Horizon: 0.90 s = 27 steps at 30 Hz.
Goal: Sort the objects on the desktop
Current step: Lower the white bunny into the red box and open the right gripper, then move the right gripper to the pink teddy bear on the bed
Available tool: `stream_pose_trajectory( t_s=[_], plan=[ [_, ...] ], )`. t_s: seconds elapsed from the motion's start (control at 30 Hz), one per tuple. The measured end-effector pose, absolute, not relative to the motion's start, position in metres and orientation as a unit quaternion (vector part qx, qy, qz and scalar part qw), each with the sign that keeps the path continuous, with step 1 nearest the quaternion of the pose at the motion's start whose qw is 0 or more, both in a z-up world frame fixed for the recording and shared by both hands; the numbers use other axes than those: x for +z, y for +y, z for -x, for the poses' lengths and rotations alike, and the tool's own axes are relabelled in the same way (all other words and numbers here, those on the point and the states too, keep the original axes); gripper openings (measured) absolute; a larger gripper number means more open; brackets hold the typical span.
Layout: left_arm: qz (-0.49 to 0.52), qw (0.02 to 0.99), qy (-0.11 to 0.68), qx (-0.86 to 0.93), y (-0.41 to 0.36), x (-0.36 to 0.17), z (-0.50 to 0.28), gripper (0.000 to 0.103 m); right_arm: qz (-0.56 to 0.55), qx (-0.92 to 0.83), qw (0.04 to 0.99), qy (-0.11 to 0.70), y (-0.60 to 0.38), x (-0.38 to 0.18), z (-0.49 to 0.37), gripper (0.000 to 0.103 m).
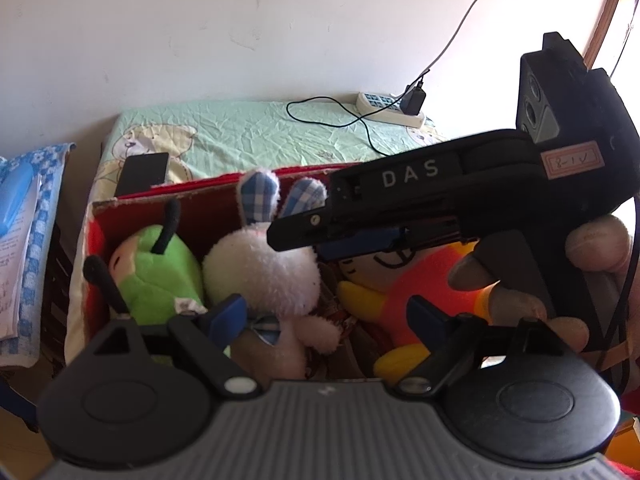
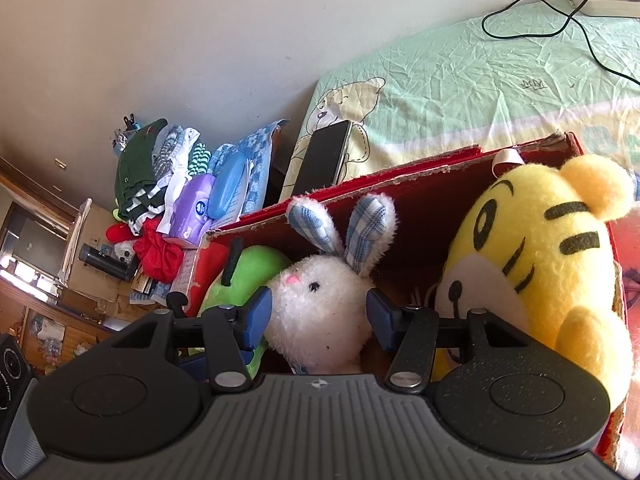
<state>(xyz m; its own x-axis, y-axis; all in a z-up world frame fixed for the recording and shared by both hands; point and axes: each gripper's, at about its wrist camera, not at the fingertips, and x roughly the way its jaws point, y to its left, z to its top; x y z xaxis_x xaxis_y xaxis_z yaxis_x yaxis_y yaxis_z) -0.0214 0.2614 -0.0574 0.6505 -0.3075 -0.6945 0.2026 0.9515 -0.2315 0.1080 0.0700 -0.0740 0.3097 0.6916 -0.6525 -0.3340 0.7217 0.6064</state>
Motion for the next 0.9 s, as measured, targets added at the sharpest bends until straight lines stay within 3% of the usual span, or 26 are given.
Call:
stream_pose_trajectory(
  t_s=[0.9],
  plan=[
    [0.048,0.921,0.354,-0.157,0.229,-0.023,0.06,0.091,-0.286,0.323,0.807,0.404,-0.019,-0.049,-0.06,0.058]
  ],
)
